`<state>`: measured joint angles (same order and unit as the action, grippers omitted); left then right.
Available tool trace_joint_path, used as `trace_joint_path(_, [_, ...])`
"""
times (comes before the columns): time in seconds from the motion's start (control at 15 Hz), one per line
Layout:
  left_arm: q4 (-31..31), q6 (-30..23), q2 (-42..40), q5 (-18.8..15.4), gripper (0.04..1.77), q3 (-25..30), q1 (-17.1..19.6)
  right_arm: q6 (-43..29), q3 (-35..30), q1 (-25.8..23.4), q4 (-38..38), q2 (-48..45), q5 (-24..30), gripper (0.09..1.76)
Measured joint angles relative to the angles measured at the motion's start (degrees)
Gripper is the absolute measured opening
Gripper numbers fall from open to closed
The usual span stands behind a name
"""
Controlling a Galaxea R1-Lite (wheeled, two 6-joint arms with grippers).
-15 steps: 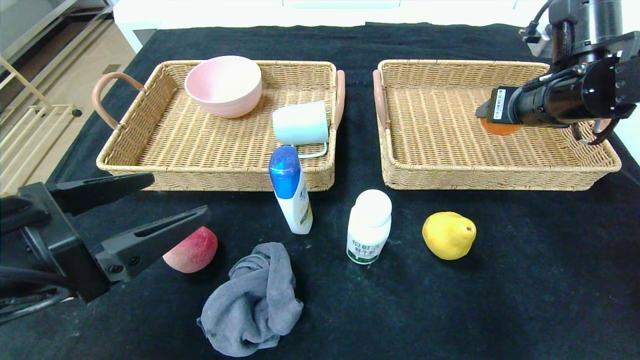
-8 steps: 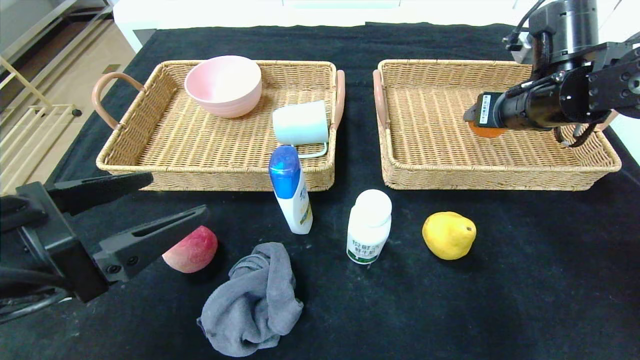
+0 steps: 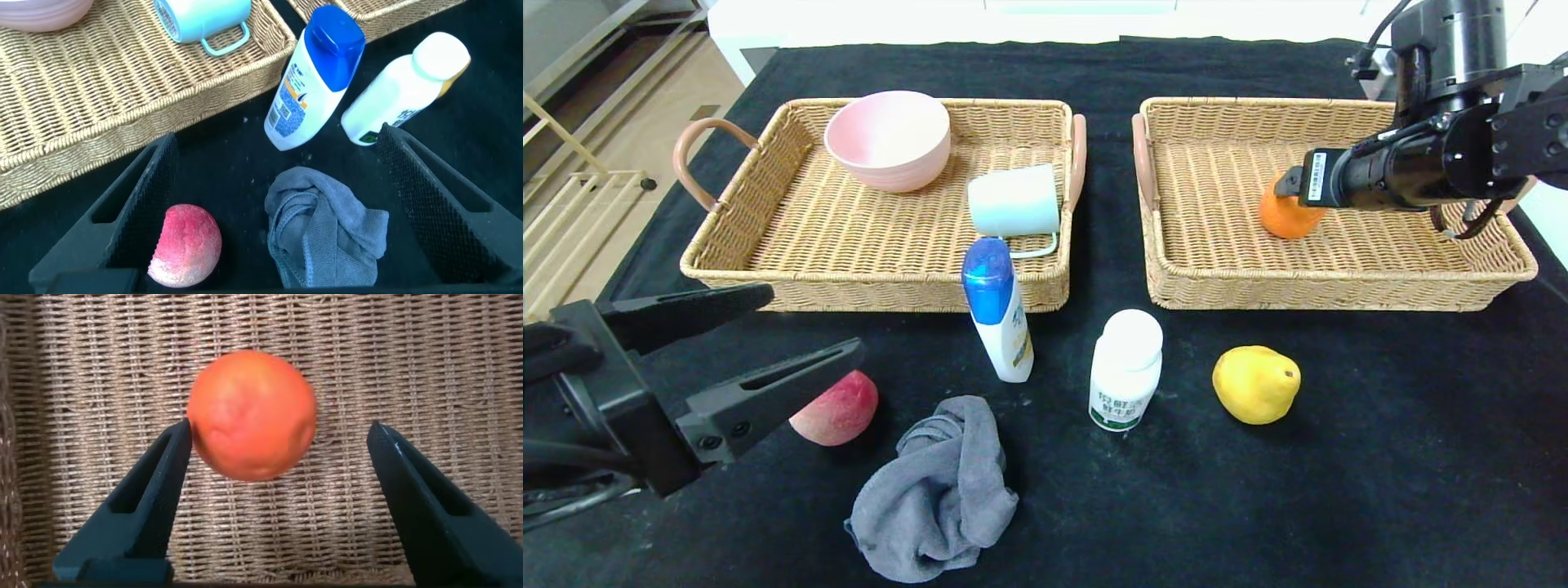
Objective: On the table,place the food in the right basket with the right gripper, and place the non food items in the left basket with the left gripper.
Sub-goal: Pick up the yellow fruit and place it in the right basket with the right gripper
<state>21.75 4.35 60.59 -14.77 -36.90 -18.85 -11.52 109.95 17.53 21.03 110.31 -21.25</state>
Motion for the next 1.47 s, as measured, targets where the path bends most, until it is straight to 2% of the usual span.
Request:
trace_joint_path(0.27, [0.00,0.02,0.00,0.01,1.76,0.16,-0.13,-0.07,-1.27,1.82,0.63,-2.35,-0.02,1.62])
trace_joint_path(0.53, [-0.09,0.02,0.00,0.00,1.76,0.16,-0.15,-0.88,-7.00,6.06,4.44,-8.19,-0.30,1.66])
trace_joint_path(1.0, [-0.11,0.02,0.00,0.11,1.76,0.09,-0.15,-11.19,-15.68,16.66,16.97,-17.70,-0.49,1.69])
trace_joint_path(1.27, [-0.17,0.11,0.00,0.11,1.76,0.16,-0.15,-14.74,-21.27,21.97,18.30,-18.91,-0.85,1.70])
trace_joint_path(1.47, [-0.17,0.24,0.00,0.11,1.76,0.16,-0.15,-15.37,-24.92,24.61,18.14,-18.88,-3.94,1.70])
